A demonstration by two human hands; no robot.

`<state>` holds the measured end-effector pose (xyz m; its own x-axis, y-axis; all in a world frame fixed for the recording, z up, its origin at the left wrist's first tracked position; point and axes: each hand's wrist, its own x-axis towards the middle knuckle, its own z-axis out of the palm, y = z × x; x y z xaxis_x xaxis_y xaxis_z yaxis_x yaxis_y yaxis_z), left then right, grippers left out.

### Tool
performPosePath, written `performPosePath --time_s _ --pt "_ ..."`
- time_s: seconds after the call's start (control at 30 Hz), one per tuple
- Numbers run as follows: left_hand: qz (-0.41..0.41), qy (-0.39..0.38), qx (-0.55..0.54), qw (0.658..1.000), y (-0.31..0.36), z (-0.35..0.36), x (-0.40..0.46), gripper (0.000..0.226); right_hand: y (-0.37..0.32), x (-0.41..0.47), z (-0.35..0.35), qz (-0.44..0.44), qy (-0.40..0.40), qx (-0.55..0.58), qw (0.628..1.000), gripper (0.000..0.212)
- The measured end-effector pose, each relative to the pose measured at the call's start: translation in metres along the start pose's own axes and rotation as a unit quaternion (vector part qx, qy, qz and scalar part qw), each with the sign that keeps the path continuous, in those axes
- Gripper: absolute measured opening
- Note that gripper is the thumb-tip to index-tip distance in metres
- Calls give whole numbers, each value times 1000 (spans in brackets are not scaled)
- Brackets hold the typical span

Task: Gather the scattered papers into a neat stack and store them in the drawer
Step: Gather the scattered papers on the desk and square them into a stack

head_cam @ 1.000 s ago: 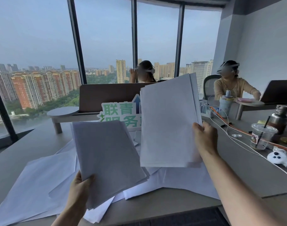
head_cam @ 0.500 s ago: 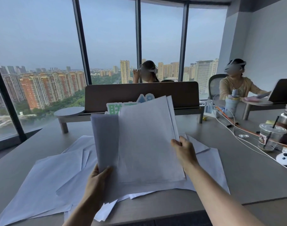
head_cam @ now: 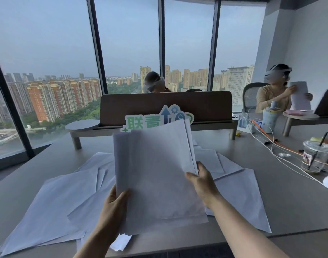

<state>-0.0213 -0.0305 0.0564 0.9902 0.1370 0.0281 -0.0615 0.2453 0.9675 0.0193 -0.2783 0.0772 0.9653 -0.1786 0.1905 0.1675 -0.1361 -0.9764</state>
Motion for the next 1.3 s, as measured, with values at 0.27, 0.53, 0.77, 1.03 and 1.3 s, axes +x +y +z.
performPosePath --time_s 0.27,0.53,0.77,1.03,1.3 --pt "70 24 48 996 1 3 15 24 -16 -7 17 -93 27 67 993 37" --pt "30 56 69 996 -20 11 0 6 20 -26 30 -52 28 94 994 35" --pt "45 70 117 990 -18 8 10 16 14 -22 32 -70 -51 -2 996 30" --pt "-34 71 93 993 -16 -6 23 23 18 30 -16 -38 12 -278 960 24" --pt "-78 117 86 986 -31 -18 46 5 58 88 -40 -5 -40 -542 839 28"
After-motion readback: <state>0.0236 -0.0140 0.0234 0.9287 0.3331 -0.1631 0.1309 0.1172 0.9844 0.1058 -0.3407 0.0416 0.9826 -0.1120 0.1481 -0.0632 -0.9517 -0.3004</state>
